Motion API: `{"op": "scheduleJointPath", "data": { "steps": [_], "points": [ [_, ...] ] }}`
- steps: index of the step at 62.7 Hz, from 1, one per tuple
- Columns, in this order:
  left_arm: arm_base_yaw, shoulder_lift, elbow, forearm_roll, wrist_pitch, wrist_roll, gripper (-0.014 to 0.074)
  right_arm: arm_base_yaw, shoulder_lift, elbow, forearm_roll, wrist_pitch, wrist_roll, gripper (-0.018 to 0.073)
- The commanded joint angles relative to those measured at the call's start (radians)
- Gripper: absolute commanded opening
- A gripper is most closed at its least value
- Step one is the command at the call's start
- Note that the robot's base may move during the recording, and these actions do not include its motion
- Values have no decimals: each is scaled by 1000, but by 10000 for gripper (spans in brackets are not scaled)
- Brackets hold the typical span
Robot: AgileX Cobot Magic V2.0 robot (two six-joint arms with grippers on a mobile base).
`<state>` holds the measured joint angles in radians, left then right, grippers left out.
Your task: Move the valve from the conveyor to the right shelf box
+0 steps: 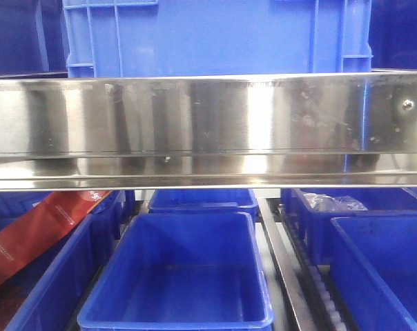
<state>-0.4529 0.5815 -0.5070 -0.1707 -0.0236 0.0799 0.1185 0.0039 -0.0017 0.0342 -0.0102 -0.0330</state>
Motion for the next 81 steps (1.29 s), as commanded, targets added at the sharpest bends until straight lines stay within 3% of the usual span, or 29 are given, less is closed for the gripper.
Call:
{"op": "scheduleJointPath", "data": {
  "steps": [1,35,40,45,52,64,69,77,81],
  "points": [
    [1,-6,-3,-5,-19,2,-111,-7,-4,2,-7,-20,-4,-163],
    [1,-8,4,-5,-12,2,-111,-7,-4,2,-7,-20,-4,-163],
    [15,-43,38,42,-22,2,-111,-7,-4,2,-7,-20,-4,-163],
    [59,-99,109,136,-15,-16,-111,-7,-4,2,-7,-20,-4,-163],
    [164,-224,231,142,-18,-87,-111,-7,-4,2,-7,-20,-4,-163],
    [347,-470,412,154,-11,-91,-111,-7,-4,2,-7,-20,-4,-163],
    [388,-581,474,154,8,-91,-111,-7,-4,2,-7,-20,-4,-163],
    [419,-582,507,154,-21,-91,-111,-7,-4,2,-7,-20,-4,-163],
    [419,-582,507,154,37,-91,-111,-7,-4,2,-7,-20,-4,-163]
  ]
}}
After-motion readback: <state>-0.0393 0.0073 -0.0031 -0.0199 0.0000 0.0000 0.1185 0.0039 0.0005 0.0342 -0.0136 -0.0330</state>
